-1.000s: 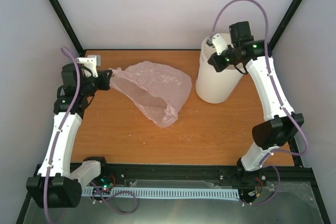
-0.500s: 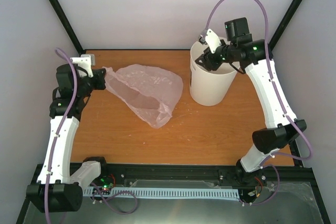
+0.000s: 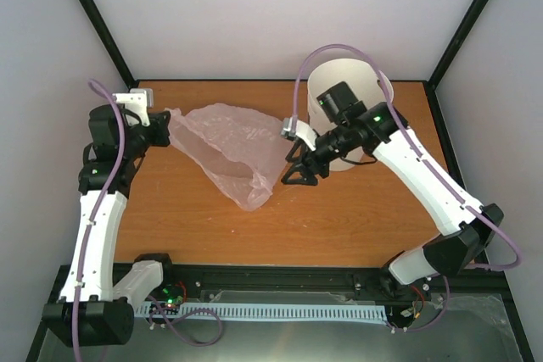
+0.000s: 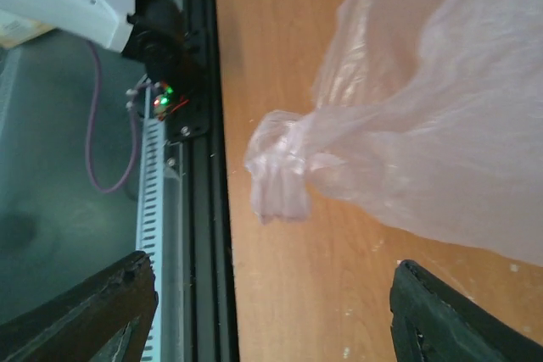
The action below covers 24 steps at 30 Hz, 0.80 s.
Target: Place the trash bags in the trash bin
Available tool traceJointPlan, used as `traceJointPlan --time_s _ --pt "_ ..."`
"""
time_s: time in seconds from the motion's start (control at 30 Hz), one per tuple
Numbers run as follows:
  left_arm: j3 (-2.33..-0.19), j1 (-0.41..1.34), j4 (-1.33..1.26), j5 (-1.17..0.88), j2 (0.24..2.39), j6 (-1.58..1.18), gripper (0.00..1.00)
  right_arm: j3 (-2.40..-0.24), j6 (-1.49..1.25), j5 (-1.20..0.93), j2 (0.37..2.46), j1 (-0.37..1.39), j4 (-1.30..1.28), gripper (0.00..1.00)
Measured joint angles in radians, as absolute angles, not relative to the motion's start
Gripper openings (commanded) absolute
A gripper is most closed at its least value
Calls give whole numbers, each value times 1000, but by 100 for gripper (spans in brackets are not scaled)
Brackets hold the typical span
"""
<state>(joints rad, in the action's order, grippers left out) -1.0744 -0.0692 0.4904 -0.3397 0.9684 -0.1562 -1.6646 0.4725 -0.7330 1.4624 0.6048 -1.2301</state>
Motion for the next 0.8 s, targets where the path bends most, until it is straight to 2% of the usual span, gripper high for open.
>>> traceJointPlan --time_s 0.27,0.5,0.57,0.67,0.73,0.8 --pt "-1074 -70 493 -345 924 -150 1 -1654 407 -704 1565 701 -1174 79" --pt "-1074 -70 496 -349 925 -150 1 -1617 299 -427 1643 817 -1103 78" --pt "-1074 -70 496 -350 925 -150 1 -1610 275 -350 1639 822 -1102 68" --pt "-1074 -70 496 -350 925 -150 1 -1592 241 -258 1612 817 -1102 37" --pt "-1074 -70 496 -350 925 -150 1 -1573 242 -234 1584 816 -1100 22" --pt "-1074 -70 496 -349 925 -149 1 -1558 236 -215 1559 815 -1103 11"
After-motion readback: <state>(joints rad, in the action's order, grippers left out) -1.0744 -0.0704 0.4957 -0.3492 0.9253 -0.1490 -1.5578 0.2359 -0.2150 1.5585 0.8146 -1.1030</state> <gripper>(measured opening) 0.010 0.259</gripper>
